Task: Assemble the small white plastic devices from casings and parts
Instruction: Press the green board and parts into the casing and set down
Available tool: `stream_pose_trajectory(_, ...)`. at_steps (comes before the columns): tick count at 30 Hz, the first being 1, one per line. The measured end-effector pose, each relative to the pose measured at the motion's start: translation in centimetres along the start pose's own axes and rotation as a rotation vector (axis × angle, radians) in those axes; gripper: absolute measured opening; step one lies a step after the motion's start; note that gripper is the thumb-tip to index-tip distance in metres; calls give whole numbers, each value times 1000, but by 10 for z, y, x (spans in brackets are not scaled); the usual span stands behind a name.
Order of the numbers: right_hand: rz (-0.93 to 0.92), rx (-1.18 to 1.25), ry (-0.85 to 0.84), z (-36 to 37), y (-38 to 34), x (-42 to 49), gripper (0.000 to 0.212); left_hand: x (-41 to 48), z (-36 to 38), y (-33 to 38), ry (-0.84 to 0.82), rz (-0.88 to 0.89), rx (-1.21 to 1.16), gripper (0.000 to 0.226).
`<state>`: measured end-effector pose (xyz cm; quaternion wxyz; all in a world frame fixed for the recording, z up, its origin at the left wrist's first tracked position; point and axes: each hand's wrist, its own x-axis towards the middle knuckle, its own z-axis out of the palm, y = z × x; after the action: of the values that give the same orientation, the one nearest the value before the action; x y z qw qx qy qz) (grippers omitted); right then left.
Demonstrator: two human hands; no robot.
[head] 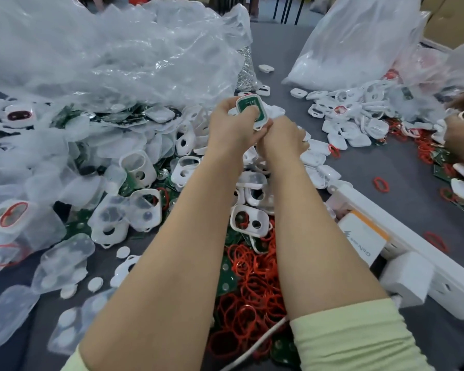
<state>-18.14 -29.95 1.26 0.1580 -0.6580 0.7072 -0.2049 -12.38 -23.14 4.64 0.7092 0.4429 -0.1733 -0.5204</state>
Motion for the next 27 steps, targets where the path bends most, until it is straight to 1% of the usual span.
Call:
stream_pose_trajectory(2,14,62,-28,-6,-6,0,34,-1,-3,3,5,18,-14,18)
stream_pose_trajectory(4,-24,189,-30,-10,-11,-3,36,-2,-7,7,18,48,-15,21)
stream_pose_trajectory(7,-98,446,101,-18,-16,-11,24,-8,-15,16,18,96,5,22)
stream_pose_trajectory(9,-117,542,198,-25,-22,-22,19,-15,-23,23,25,134,51,26)
stream_pose_trajectory(10,-126,581,219,-27,-25,-28,20,-19,-28,26,34,151,71,27)
stream_pose_trajectory(11,-127,630,205,-27,-30,-35,20,-23,-35,29,43,165,80,29)
stream_pose_trajectory(13,-120,724,111,-24,-37,-52,15,-33,-50,36,62,180,92,29)
stream_pose_trajectory(15,-108,744,-5,-22,-42,-72,15,-44,-71,41,94,186,112,30)
stream_pose_trajectory(17,-104,835,-185,-19,-42,-91,17,-56,-96,46,131,191,148,29)
stream_pose_trajectory(19,-113,1022,-401,-14,-41,-110,18,-69,-122,47,157,178,195,25)
stream_pose_trajectory(20,-122,1084,-463,-11,-41,-120,23,-75,-133,48,167,165,209,23)
stream_pose_trajectory(22,-134,1164,-513,-4,-41,-135,29,-87,-153,48,186,143,222,19)
stream_pose_trajectory(25,-111,1217,-507,10,-44,-156,34,-100,-174,47,184,135,221,19)
stream_pose_trajectory(27,-86,1256,-507,20,-44,-165,25,-104,-182,44,172,149,251,19)
